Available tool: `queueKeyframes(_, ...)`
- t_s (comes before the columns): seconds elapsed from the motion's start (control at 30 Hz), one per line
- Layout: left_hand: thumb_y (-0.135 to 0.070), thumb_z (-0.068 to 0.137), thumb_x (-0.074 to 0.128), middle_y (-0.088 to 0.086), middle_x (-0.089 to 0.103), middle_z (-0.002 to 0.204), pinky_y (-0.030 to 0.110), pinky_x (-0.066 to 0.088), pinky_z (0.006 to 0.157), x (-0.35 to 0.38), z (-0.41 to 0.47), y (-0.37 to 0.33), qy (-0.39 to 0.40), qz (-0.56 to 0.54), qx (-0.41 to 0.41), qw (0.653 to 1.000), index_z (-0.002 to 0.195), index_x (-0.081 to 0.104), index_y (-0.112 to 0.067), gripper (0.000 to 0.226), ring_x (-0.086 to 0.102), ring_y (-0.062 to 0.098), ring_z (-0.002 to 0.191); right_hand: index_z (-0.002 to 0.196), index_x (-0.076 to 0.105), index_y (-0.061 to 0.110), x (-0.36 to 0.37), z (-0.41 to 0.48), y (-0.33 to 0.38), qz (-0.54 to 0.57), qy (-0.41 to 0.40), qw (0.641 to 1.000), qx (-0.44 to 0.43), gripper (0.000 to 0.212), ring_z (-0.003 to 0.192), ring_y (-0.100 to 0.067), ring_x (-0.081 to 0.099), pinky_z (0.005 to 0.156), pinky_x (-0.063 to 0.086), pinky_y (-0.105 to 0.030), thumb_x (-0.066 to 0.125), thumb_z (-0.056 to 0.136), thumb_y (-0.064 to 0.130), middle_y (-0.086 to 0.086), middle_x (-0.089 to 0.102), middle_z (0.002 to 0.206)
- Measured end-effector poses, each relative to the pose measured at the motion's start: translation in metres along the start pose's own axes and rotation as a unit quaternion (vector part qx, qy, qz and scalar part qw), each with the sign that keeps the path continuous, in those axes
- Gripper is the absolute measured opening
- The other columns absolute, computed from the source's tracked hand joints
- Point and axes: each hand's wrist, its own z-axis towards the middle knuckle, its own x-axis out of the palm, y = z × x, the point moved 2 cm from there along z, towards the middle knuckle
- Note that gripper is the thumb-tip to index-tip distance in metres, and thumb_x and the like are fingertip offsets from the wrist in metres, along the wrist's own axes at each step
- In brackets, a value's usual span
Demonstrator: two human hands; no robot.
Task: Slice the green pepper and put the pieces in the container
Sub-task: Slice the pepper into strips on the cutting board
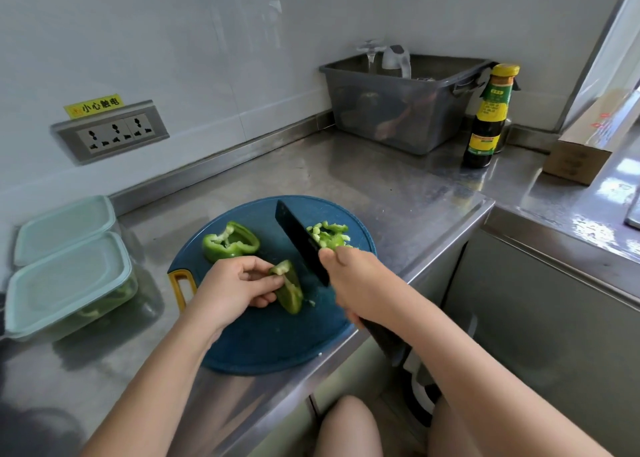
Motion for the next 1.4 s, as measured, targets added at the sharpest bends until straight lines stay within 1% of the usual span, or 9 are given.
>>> queueKeyframes(0.13,-0.004,0.075,0.074,0.002,0.068,0.062,0.014,0.049,0.047,0.001,0.002,0.0,-0.021,-0.002,-0.019,1.0,0.084,0.065,-0.006,0.014,0.062,0.004,0.05,0.073,0.034,0.017,0.004,-0.03,-0.016,0.026,-0.061,0.996,-0.053,0.039,0.049,-0.019,0.039,0.054,0.039,-0.031,0.027,0.1,0.043,-0.001,0.041,0.061)
queueKeyframes(0.2,-0.003,0.073,0.076,0.0,0.067,0.059,0.014,0.049,0.047,0.001,0.002,0.0,-0.03,-0.007,-0.027,0.999,0.083,0.063,-0.005,0.016,0.061,0.004,0.049,0.072,0.032,0.017,0.014,-0.043,-0.019,0.029,-0.06,0.995,-0.073,0.039,0.051,-0.02,0.04,0.057,0.041,-0.037,0.027,0.099,0.045,-0.001,0.042,0.061)
queueKeyframes(0.33,-0.002,0.073,0.075,0.0,0.066,0.055,0.014,0.049,0.046,0.001,0.0,-0.002,-0.037,-0.005,-0.027,0.999,0.08,0.061,-0.004,0.017,0.06,0.004,0.047,0.071,0.031,0.016,0.026,-0.051,-0.023,0.086,-0.053,0.993,-0.056,0.04,0.056,-0.023,0.039,0.056,0.038,-0.032,0.029,0.098,0.046,-0.005,0.042,0.065)
queueKeyframes(0.43,-0.002,0.072,0.076,0.001,0.066,0.059,0.015,0.049,0.047,0.001,-0.002,-0.002,-0.039,0.006,-0.02,0.999,0.081,0.061,-0.004,0.017,0.061,0.004,0.048,0.073,0.033,0.013,0.024,-0.048,-0.022,0.109,-0.055,0.991,-0.05,0.041,0.056,-0.025,0.04,0.055,0.041,-0.036,0.029,0.098,0.045,-0.009,0.043,0.065)
queueKeyframes(0.5,-0.003,0.072,0.076,0.002,0.066,0.06,0.016,0.049,0.048,0.001,-0.003,-0.002,-0.039,0.013,-0.02,0.999,0.082,0.061,-0.004,0.018,0.061,0.005,0.05,0.073,0.035,0.013,0.021,-0.044,-0.02,0.118,-0.05,0.991,-0.049,0.041,0.049,-0.025,0.042,0.05,0.043,-0.036,0.029,0.098,0.045,-0.011,0.045,0.062)
queueKeyframes(0.6,-0.005,0.072,0.077,0.002,0.067,0.061,0.02,0.049,0.052,0.0,-0.003,-0.002,-0.039,0.021,-0.019,0.999,0.082,0.061,-0.006,0.019,0.062,0.008,0.054,0.071,0.035,0.015,0.02,-0.04,-0.016,0.129,-0.042,0.989,-0.051,0.042,0.04,-0.02,0.041,0.04,0.037,-0.027,0.029,0.098,0.048,-0.008,0.042,0.061)
queueKeyframes(0.77,-0.006,0.075,0.075,0.006,0.066,0.07,0.023,0.05,0.056,0.002,-0.002,-0.001,-0.05,0.012,-0.026,0.998,0.082,0.059,-0.007,0.018,0.061,0.012,0.057,0.069,0.028,0.019,0.027,-0.045,-0.011,0.042,-0.06,0.992,-0.099,0.039,0.055,-0.016,0.033,0.057,0.032,-0.032,0.026,0.1,0.044,0.001,0.036,0.062)
queueKeyframes(1.17,0.001,0.076,0.072,0.007,0.062,0.064,0.02,0.049,0.048,0.003,0.001,0.003,-0.055,0.004,-0.032,0.998,0.074,0.056,-0.006,0.018,0.059,0.009,0.047,0.07,0.019,0.025,0.047,-0.064,-0.016,-0.068,-0.057,0.989,-0.12,0.035,0.066,-0.031,0.036,0.056,0.026,-0.037,0.019,0.1,0.043,0.0,0.036,0.063)
queueKeyframes(1.4,-0.003,0.075,0.074,0.004,0.064,0.064,0.021,0.049,0.055,0.002,0.001,0.001,-0.035,0.016,-0.034,0.999,0.077,0.058,-0.006,0.017,0.06,0.014,0.058,0.07,0.024,0.022,0.02,-0.054,-0.014,-0.049,-0.089,0.984,-0.144,0.036,0.059,-0.023,0.036,0.055,0.025,-0.035,0.023,0.1,0.043,0.0,0.037,0.061)
